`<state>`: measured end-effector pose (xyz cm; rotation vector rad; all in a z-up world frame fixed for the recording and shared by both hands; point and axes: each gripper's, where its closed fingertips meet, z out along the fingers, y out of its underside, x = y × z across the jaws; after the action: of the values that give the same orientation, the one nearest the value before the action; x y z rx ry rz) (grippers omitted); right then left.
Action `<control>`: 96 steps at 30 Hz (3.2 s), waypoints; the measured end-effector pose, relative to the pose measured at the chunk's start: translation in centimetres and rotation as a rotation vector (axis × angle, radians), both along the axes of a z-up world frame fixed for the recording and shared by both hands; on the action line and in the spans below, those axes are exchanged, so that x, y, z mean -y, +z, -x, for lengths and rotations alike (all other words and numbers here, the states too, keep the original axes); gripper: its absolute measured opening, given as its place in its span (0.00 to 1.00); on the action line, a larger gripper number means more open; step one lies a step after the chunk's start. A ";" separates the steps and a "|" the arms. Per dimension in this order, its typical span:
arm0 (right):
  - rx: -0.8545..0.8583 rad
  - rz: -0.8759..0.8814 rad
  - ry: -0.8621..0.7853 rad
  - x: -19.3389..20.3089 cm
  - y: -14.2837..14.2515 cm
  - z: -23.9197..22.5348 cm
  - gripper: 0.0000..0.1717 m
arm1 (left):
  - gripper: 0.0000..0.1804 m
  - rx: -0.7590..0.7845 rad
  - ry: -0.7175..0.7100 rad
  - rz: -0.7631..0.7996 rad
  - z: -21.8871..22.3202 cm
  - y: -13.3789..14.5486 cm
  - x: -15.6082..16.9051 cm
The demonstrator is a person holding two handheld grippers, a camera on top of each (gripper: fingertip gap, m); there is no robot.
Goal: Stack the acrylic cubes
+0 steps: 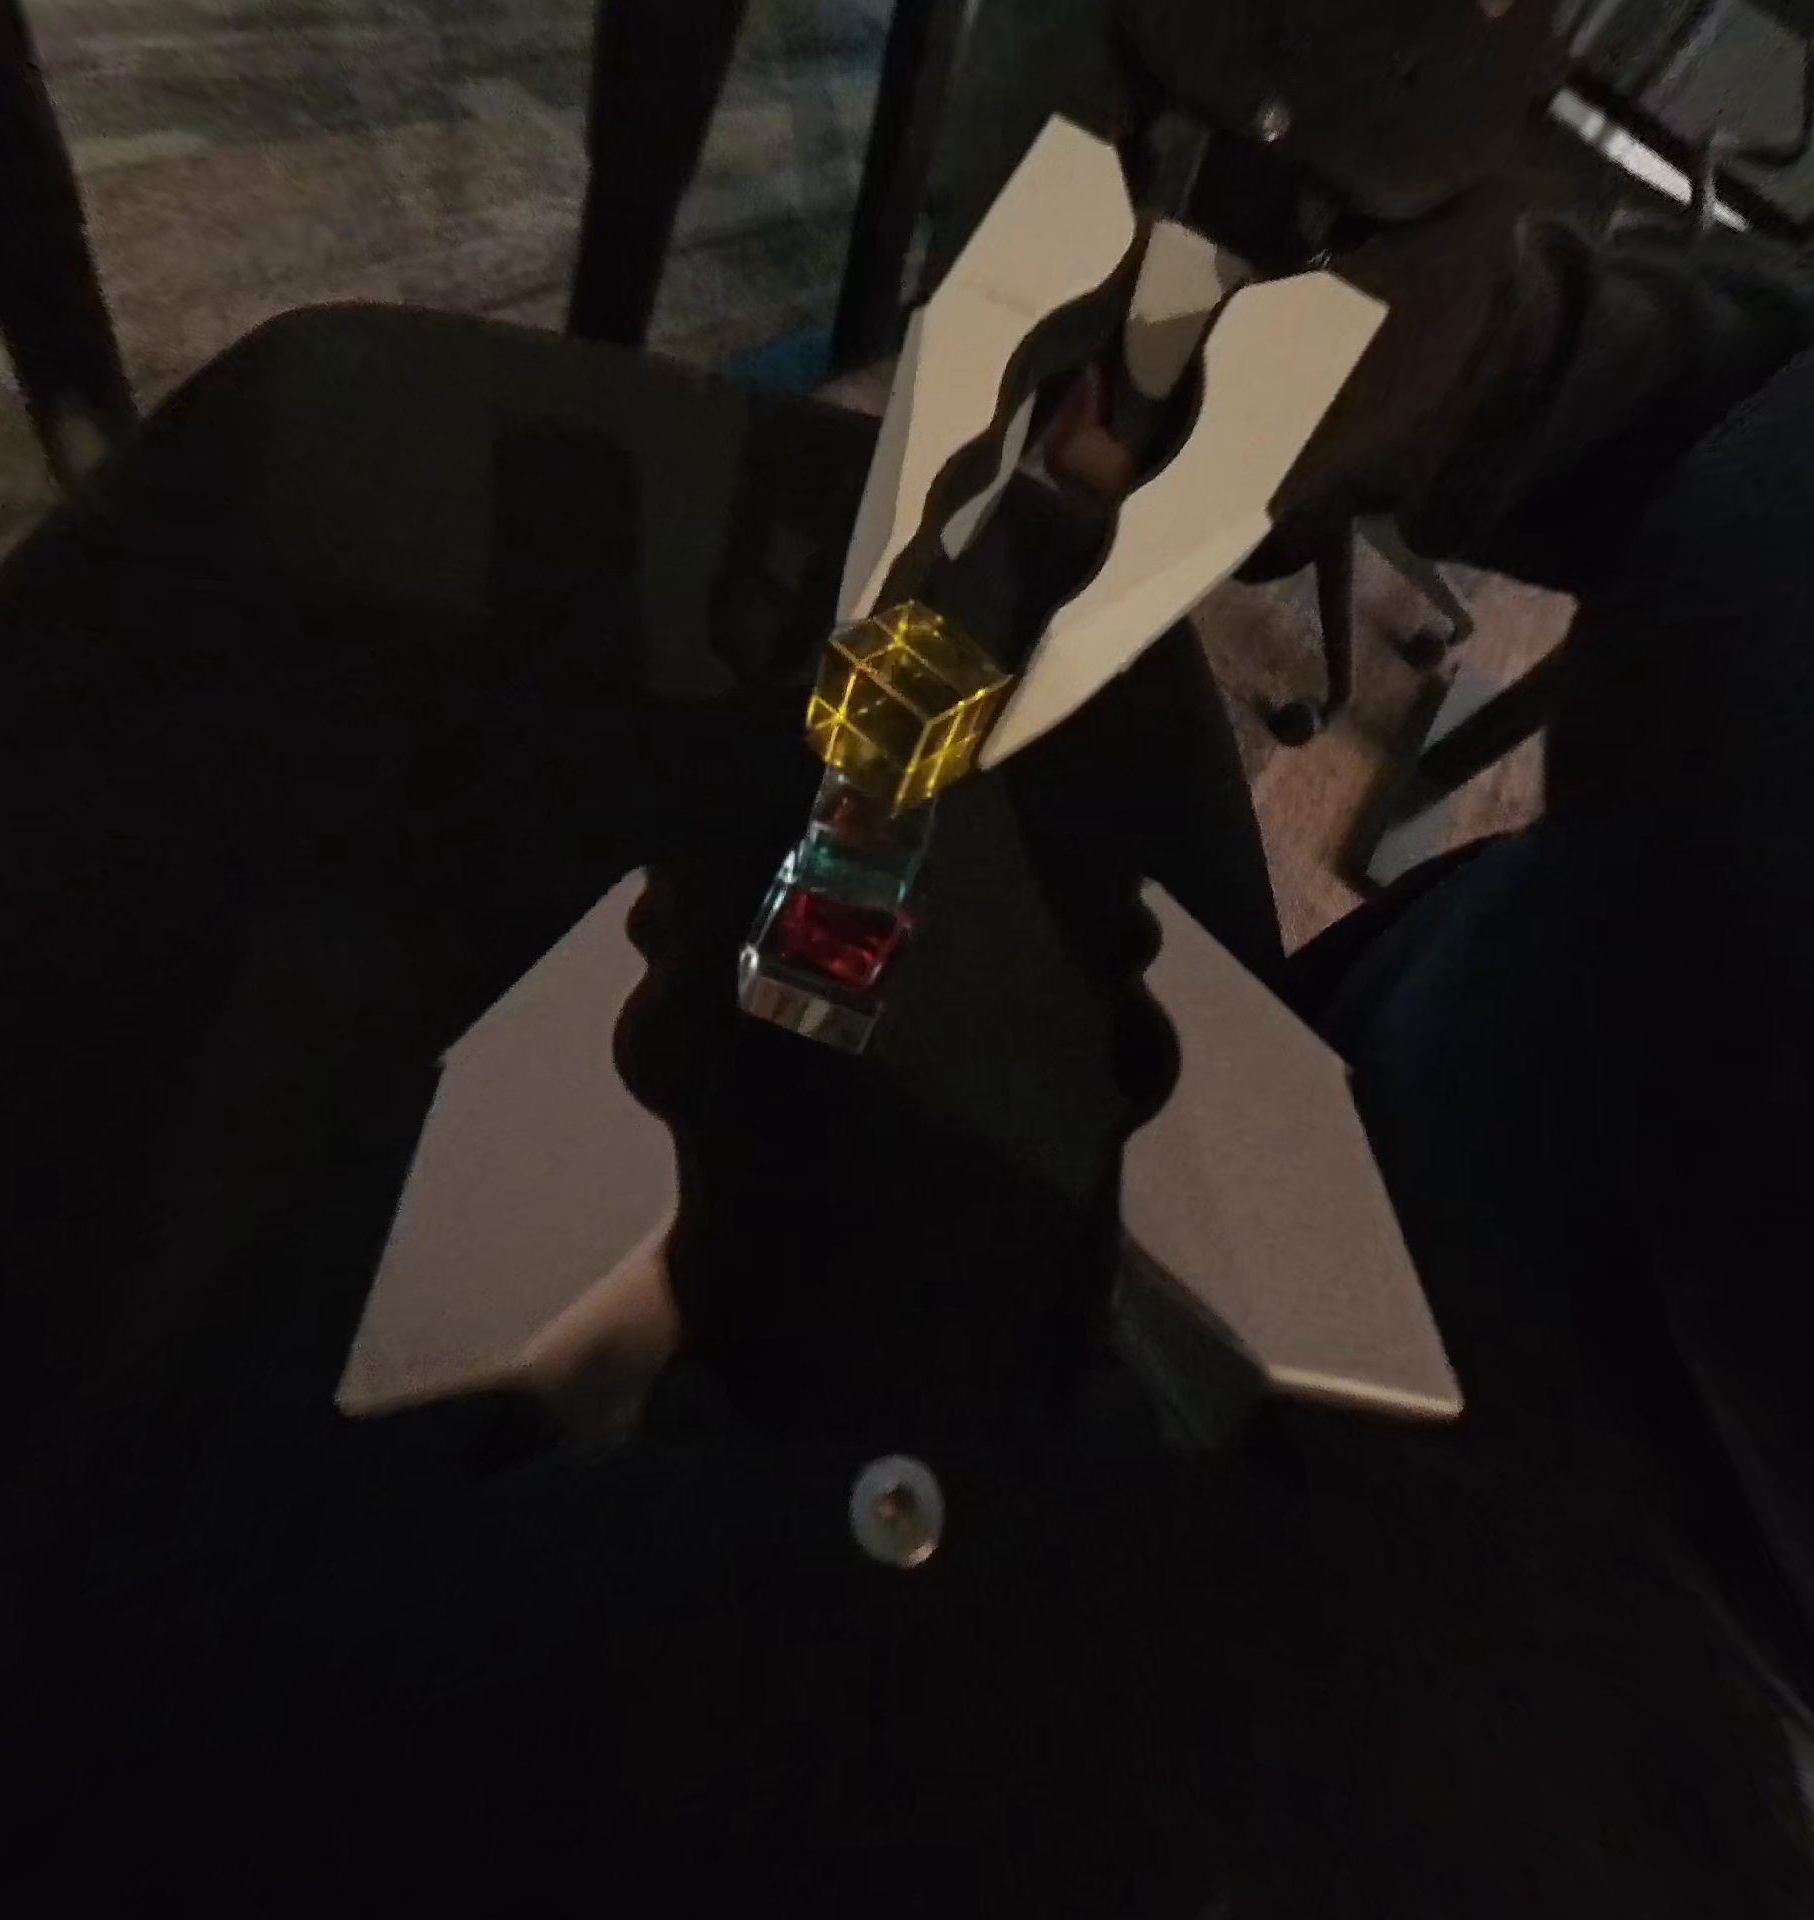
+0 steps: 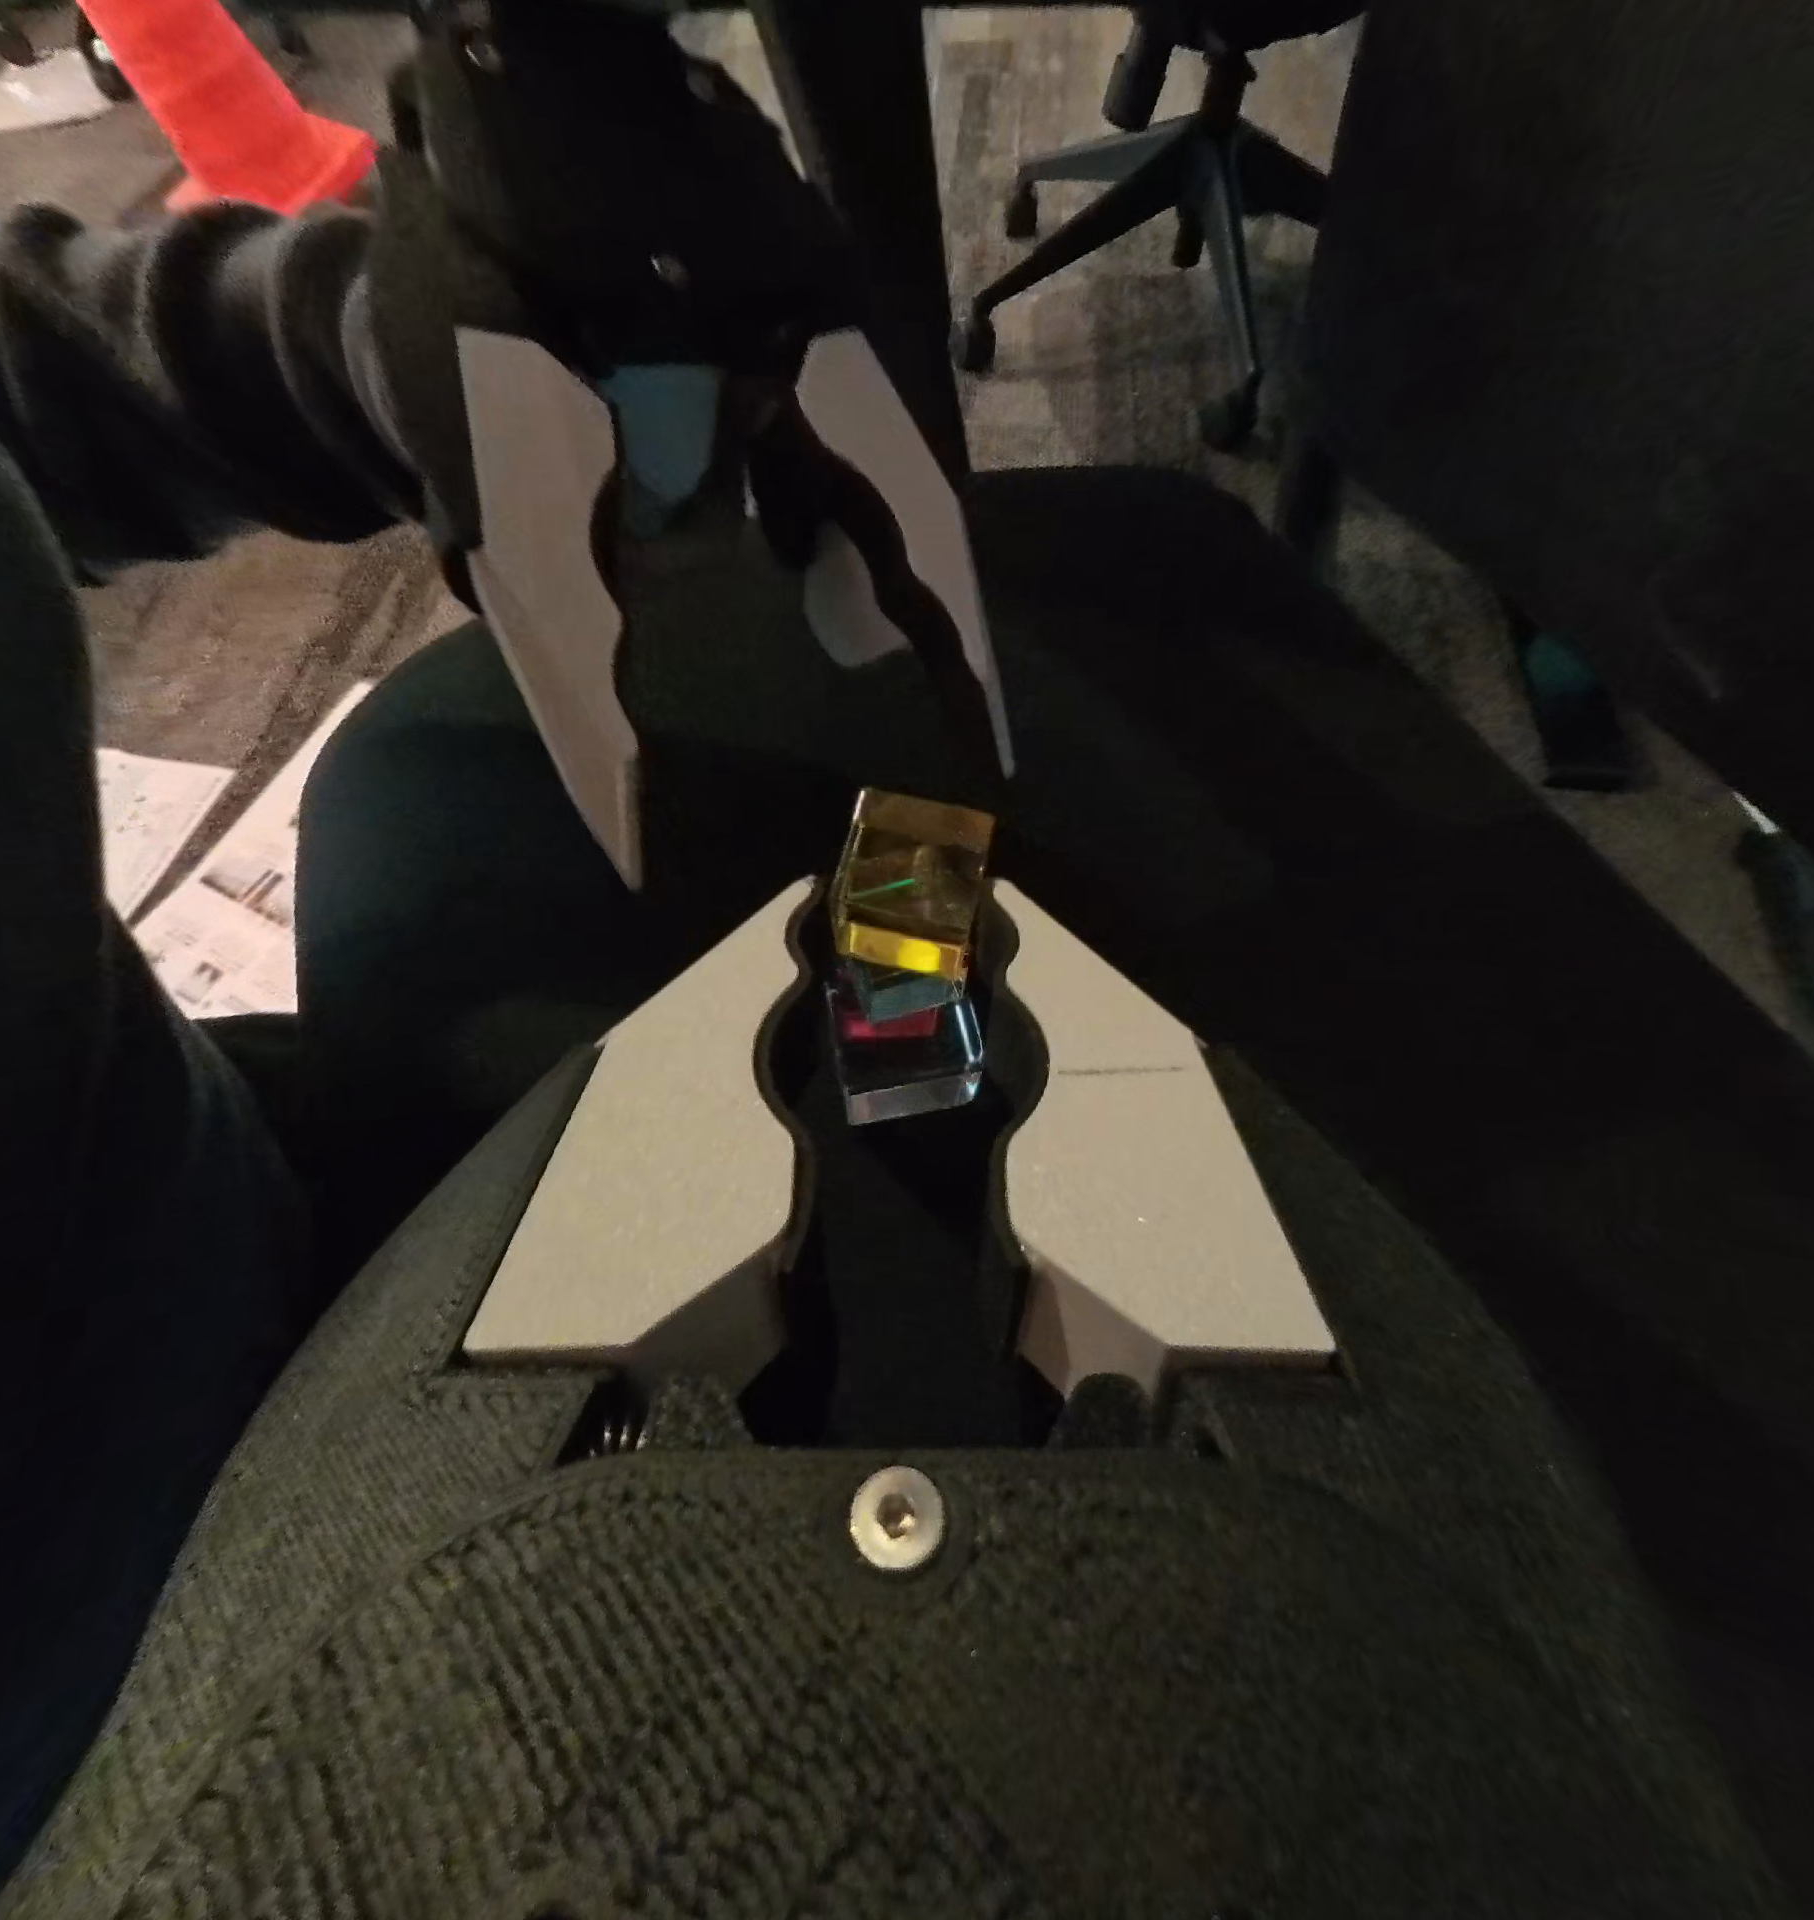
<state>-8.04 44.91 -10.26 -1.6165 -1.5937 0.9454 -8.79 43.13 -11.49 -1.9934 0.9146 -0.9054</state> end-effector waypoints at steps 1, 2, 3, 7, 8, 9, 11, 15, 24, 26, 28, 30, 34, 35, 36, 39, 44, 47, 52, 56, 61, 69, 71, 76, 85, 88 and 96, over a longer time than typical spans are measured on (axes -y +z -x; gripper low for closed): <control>0.013 0.004 0.005 0.0 -0.3 0.1 0.16 | 0.48 0.012 0.021 0.005 0.3 0.1 0.2; 0.027 0.009 0.011 -0.1 -0.5 0.1 0.16 | 0.48 0.021 0.038 0.010 0.6 0.1 0.5; 0.033 0.016 0.018 -0.1 -0.7 0.1 0.16 | 0.48 0.026 0.053 0.017 0.8 0.1 0.7; 0.020 0.060 0.036 0.1 -0.7 0.4 0.16 | 0.49 0.042 0.115 0.043 1.3 0.0 1.2; 0.016 0.066 0.040 0.2 -0.6 0.3 0.17 | 0.50 0.049 0.131 0.049 1.3 0.0 1.2; 0.006 0.068 0.036 0.1 -0.4 0.2 0.22 | 0.51 0.056 0.151 0.053 1.3 0.1 1.2; -0.045 0.071 0.027 -0.1 0.5 -0.2 0.30 | 0.52 0.066 0.198 0.052 1.2 0.4 1.4; -0.189 0.048 0.000 -0.8 2.9 -2.1 0.33 | 0.51 0.047 0.338 0.009 1.1 0.7 2.2; -0.309 -0.024 -0.120 -3.3 5.2 -5.5 0.28 | 0.47 -0.058 0.562 -0.244 -0.3 5.4 1.8; -0.331 -0.008 -0.118 -3.1 5.8 -5.4 0.28 | 0.46 -0.078 0.600 -0.314 -0.1 6.5 1.5; -0.343 0.017 -0.096 -2.6 6.4 -4.9 0.28 | 0.45 -0.051 0.647 -0.355 0.4 7.6 1.9; -0.340 0.013 -0.070 -2.0 6.8 -4.2 0.28 | 0.45 -0.028 0.693 -0.371 1.3 8.2 3.1; -0.327 -0.026 -0.044 -0.5 7.8 -2.5 0.28 | 0.44 -0.036 0.846 -0.421 4.9 9.1 7.4; -0.328 -0.032 -0.038 0.1 8.2 -2.1 0.28 | 0.44 -0.027 0.890 -0.438 5.9 9.5 8.6; -0.331 -0.046 -0.034 0.6 8.6 -1.5 0.28 | 0.44 -0.017 0.936 -0.458 7.0 9.8 9.9; -0.345 -0.123 -0.065 1.8 9.7 0.2 0.28 | 0.43 0.012 1.065 -0.521 10.6 10.5 13.7; -0.444 -0.171 -0.172 4.4 12.6 3.4 0.28 | 0.45 0.017 1.165 -0.527 16.1 10.4 19.0; -0.500 -0.222 -0.186 7.0 14.3 5.6 0.28 | 0.46 0.022 1.227 -0.517 19.6 9.6 21.7; -0.531 -0.319 -0.163 11.1 15.3 9.4 0.29 | 0.47 0.033 1.345 -0.476 24.3 5.4 26.6; -0.482 -0.312 -0.106 14.3 14.0 12.1 0.29 | 0.47 0.049 1.459 -0.414 26.1 0.0 30.7; -0.381 -0.290 -0.004 18.2 11.5 14.2 0.28 | 0.47 0.137 1.540 -0.297 25.7 -6.6 34.2; -0.256 -0.200 0.012 19.9 8.3 15.2 0.29 | 0.47 0.153 1.539 -0.237 24.3 -10.8 35.3; -0.258 -0.209 0.019 20.2 8.3 15.4 0.29 | 0.47 0.157 1.536 -0.233 24.3 -11.1 35.1; -0.293 -0.220 0.001 20.1 8.9 15.1 0.28 | 0.46 0.112 1.512 -0.275 24.7 -9.4 34.2; -0.486 -0.231 -0.151 17.6 12.1 11.5 0.28 | 0.45 0.045 1.387 -0.441 25.4 -0.9 29.1; -0.545 -0.237 -0.225 16.4 12.5 9.2 0.28 | 0.45 0.041 1.354 -0.459 24.3 1.3 27.0; -0.672 -0.125 -0.114 15.4 9.8 6.2 0.25 | 0.43 -0.047 1.441 -0.467 22.9 2.3 22.8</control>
<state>-14.22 29.47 -0.46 -1.1175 -1.0586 1.1452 -31.73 20.37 -9.22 -1.6454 -0.3772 0.1817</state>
